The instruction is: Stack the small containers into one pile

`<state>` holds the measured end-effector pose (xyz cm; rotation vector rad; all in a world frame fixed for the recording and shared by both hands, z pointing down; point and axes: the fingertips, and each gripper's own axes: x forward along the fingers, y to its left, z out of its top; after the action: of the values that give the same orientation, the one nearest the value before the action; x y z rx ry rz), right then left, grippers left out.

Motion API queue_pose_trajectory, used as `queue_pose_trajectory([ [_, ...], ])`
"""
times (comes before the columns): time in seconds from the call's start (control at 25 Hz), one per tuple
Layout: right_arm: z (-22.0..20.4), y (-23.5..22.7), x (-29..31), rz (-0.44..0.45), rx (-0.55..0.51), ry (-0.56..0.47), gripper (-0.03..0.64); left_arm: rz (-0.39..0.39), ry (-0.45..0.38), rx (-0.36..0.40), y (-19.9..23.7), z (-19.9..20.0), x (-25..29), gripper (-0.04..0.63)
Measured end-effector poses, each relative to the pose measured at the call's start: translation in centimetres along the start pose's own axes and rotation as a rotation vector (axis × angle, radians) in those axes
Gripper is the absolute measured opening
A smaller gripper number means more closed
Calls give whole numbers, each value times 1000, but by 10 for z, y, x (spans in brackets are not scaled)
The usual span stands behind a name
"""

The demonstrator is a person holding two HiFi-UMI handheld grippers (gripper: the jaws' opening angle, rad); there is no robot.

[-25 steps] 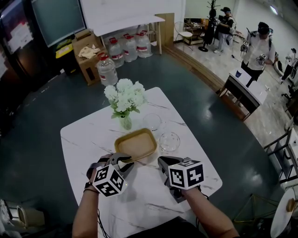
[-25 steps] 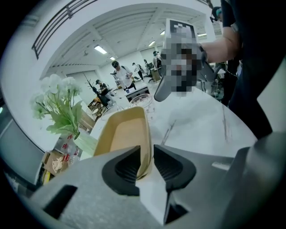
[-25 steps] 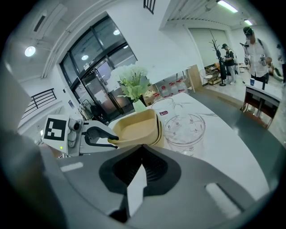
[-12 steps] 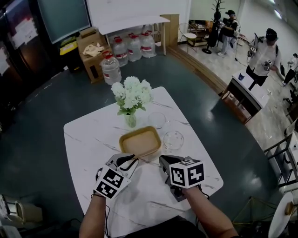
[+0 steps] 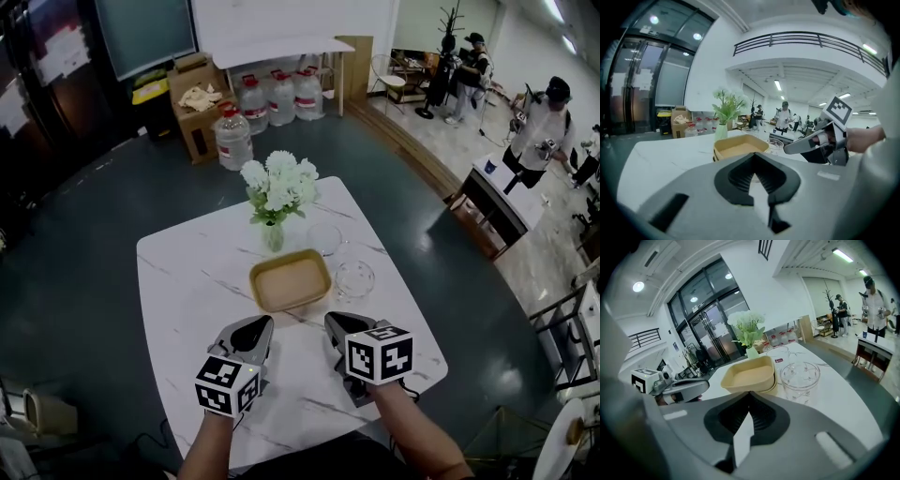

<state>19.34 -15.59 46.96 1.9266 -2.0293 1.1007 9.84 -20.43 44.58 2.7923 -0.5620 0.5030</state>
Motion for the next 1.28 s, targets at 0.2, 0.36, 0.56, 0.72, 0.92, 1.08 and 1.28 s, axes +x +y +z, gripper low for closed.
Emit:
queue_pose_trajectory([
  [0.2,1,9,-5,6,-19,-32,0,69,-24,-56,-4,-6,-12,1],
  [0.36,2,13,-5,-5,-33,-62,0,161,-30,-90,3,-7,-19,0],
  [0.56,3,14,-7,-28,-56,-82,-2,228,-4,-164,9,-20,-21,0],
  [0.72,0,16,-7,-37,-73,-82,-2,241,7,-174,8,-25,-21,0],
  [0.92,-5,21,-5,-27,-77,-77,-2,239,6,-168,5,-25,-20,0],
  [1.08,-8,22,-2,-37,-91,-65,-2,240,13,-164,3,-28,-19,0],
  [1.28,-10,24,-3,-36,-96,-61,-2,234,24,-163,-1,-30,-17,0],
])
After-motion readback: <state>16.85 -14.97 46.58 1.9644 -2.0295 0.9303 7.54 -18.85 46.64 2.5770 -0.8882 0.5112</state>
